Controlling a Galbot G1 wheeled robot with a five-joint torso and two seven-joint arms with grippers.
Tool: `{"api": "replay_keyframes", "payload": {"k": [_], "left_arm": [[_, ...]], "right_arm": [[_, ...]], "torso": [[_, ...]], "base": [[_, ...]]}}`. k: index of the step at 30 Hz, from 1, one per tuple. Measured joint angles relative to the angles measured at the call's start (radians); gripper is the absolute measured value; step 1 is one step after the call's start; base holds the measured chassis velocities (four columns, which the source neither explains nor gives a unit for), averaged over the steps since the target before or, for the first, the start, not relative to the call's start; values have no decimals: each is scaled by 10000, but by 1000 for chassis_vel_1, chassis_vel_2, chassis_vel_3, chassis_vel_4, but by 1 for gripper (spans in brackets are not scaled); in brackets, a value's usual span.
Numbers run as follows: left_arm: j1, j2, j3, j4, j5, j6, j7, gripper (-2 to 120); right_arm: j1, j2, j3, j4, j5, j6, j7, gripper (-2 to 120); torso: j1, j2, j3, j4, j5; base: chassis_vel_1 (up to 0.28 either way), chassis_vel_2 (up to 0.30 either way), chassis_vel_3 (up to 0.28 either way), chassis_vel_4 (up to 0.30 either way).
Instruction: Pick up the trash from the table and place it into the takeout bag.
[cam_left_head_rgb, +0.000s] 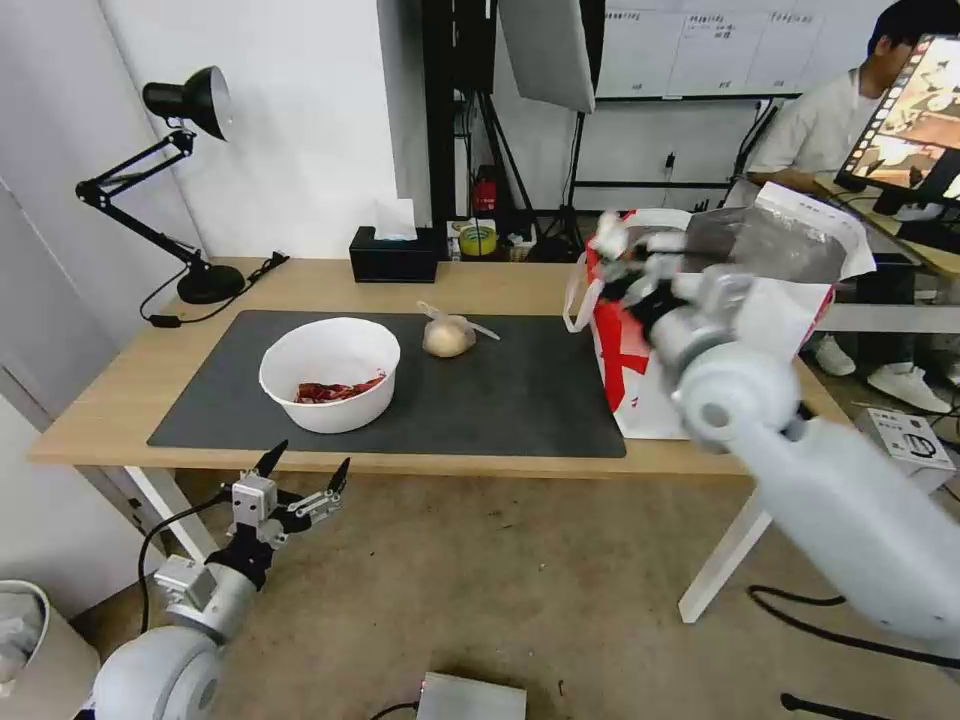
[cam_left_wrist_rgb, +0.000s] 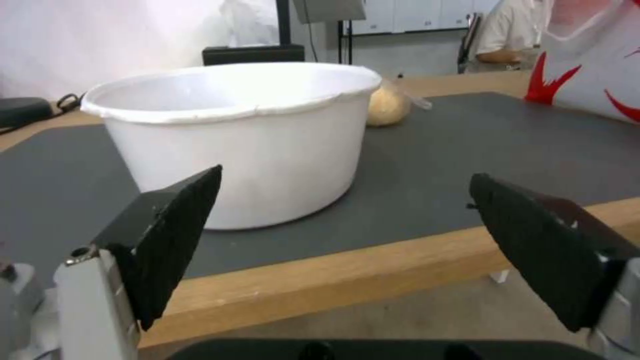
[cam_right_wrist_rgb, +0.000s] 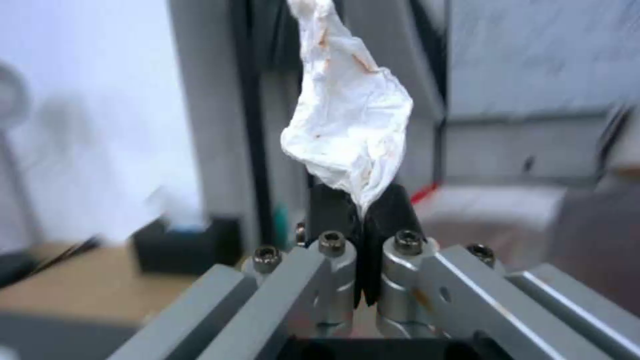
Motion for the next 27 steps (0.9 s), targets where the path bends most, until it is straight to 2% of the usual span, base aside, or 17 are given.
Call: {"api": "replay_keyframes", "payload": {"k": [5,16,19,20,22,23,25,26,27], "left_arm": [[4,-5,46,-65,15,33,-4,100],[-77,51,99,-100,5,67,-6,100],[-102,96,114,-126,-32,76,-6,100],[-102,96,114,-126,-32,76,-6,100],[-102,127,142,-122,-40,76,-1,100],[-102,127,142,-122,-40,76,-1,100],[-120,203,190,-88,-49,78,21,100],[-120,203,190,-88,-49,78,21,100],[-147,224,205,-76,-66,77,25,100]], "right_arm": [[-14,-286,430,-271,-363,547,-63,0],[-100,-573,800,-753,-431,337,565,0],[-108,-611,803,-811,-447,-257,782,10],[-108,-611,803,-811,-447,-257,782,10],[-151,-567,796,-847,-442,-458,853,22],[-151,-567,796,-847,-442,-458,853,22],[-290,-531,835,-845,-430,-547,859,33],[-290,-531,835,-845,-430,-547,859,33],[-358,-529,874,-830,-428,-569,860,38]], "torso": [[0,0,0,1,0],[0,0,1,1,-1],[0,-1,2,1,0],[0,-1,2,1,0],[0,0,2,2,-2],[0,0,2,2,-2],[0,-1,2,3,-1],[0,-1,2,3,-1],[0,-1,2,2,-2]], "base": [[0,0,0,0],[0,0,0,0],[0,0,0,0],[0,0,0,0],[0,0,0,0],[0,0,0,0],[0,0,0,0],[0,0,0,0],[0,0,0,0]]}}
